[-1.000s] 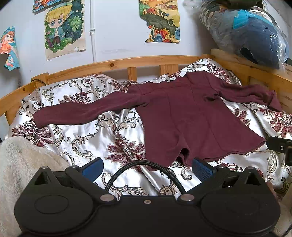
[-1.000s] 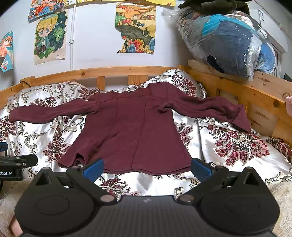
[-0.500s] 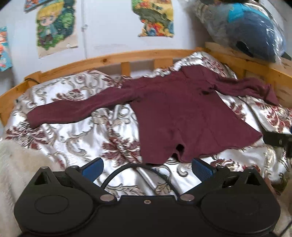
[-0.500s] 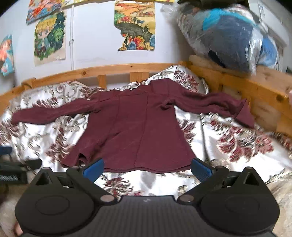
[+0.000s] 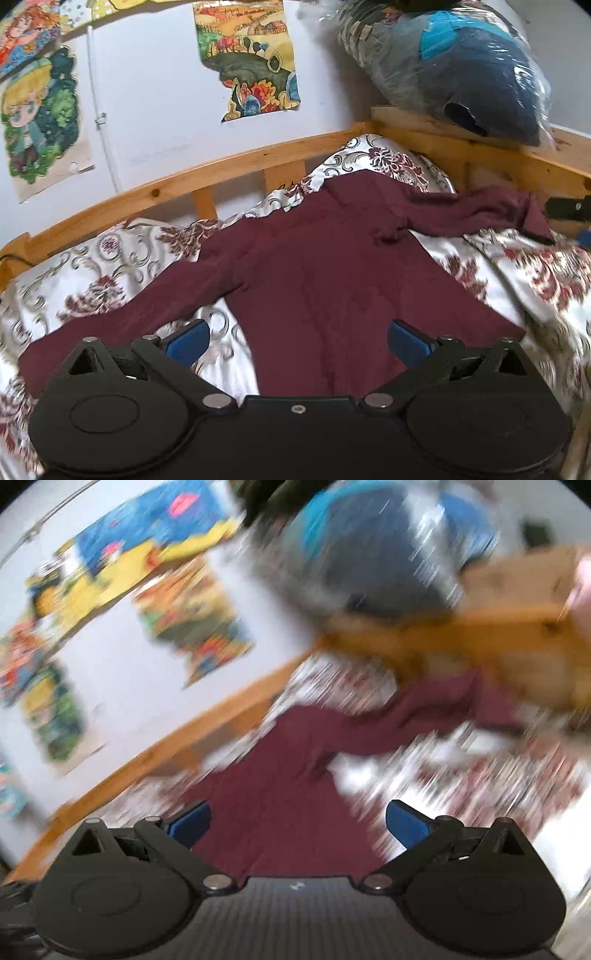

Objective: Fold small clothes
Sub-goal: 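Grasp the maroon top's sleeve cuff with the right gripper and lift it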

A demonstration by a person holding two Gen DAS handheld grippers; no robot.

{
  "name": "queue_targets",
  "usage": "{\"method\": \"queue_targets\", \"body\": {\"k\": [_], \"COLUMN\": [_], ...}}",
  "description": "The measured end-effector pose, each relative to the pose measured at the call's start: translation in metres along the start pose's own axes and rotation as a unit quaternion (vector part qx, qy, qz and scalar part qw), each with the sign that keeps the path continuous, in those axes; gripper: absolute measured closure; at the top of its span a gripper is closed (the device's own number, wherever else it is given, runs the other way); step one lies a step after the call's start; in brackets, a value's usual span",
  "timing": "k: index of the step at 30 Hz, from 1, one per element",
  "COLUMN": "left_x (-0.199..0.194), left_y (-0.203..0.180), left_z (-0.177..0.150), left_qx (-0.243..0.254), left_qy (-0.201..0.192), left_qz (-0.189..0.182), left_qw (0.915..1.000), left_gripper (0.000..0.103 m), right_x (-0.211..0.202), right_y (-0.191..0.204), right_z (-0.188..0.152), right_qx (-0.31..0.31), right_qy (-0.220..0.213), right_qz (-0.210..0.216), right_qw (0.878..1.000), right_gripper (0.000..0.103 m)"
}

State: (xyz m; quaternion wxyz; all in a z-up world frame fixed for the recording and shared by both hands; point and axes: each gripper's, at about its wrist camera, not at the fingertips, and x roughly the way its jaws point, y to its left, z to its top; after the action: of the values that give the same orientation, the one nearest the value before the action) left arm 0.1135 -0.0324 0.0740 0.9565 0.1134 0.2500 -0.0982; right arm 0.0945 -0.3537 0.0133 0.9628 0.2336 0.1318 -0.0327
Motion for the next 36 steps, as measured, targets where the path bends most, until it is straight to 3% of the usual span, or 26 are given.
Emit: {"method": "queue_targets", "body": {"k": [3, 7, 10, 18, 21, 24, 26, 27, 30, 36], "left_x": [0.028, 0.068, 0.099, 0.146, 0.15, 0.151, 0.15, 0.15, 0.144, 0.121], "left_y": [0.008, 0.013, 0.015, 0.029, 0.04, 0.05, 0.052, 0.054, 0.062, 0.079], "left_z": [0.022, 0.038, 0.036, 0.008, 0.004, 0.0, -0.002, -0.003, -0.003, 0.003], "left_qx": [0.002, -0.002, -0.018, -0.064, -0.091, -0.105, -0.104, -0.101, -0.102, -0.125], "left_qy": [0.002, -0.011, -0.016, 0.033, 0.041, 0.045, 0.057, 0.066, 0.079, 0.07], "left_qz": [-0.004, -0.008, -0.01, -0.031, -0.033, -0.023, 0.001, 0.014, 0.033, 0.006], "left_qw": [1.0, 0.9999, 0.9997, 0.9969, 0.9945, 0.9932, 0.993, 0.9926, 0.9911, 0.9896], "left_gripper": [0.001, 0.001, 0.001, 0.001, 0.001, 0.001, 0.001, 0.001, 0.001, 0.001], "right_x": [0.023, 0.074, 0.113, 0.202, 0.227, 0.236, 0.236, 0.234, 0.219, 0.177], "right_y": [-0.017, -0.048, -0.06, -0.089, -0.094, -0.094, -0.094, -0.093, -0.088, -0.048], "right_z": [0.018, 0.036, 0.038, 0.028, 0.021, 0.015, 0.012, 0.011, 0.014, 0.039], "right_qx": [0.006, 0.011, -0.022, -0.076, -0.098, -0.12, -0.125, -0.128, -0.137, -0.172], "right_qy": [-0.047, -0.013, 0.011, 0.072, 0.084, 0.084, 0.091, 0.09, 0.074, 0.076], "right_qz": [-0.069, -0.137, -0.187, -0.281, -0.306, -0.347, -0.361, -0.37, -0.376, -0.331], "right_qw": [0.996, 0.99, 0.982, 0.954, 0.943, 0.926, 0.919, 0.916, 0.913, 0.925], "right_gripper": [0.0, 0.0, 0.0, 0.003, 0.014, 0.04, 0.076, 0.085, 0.094, 0.096]}}
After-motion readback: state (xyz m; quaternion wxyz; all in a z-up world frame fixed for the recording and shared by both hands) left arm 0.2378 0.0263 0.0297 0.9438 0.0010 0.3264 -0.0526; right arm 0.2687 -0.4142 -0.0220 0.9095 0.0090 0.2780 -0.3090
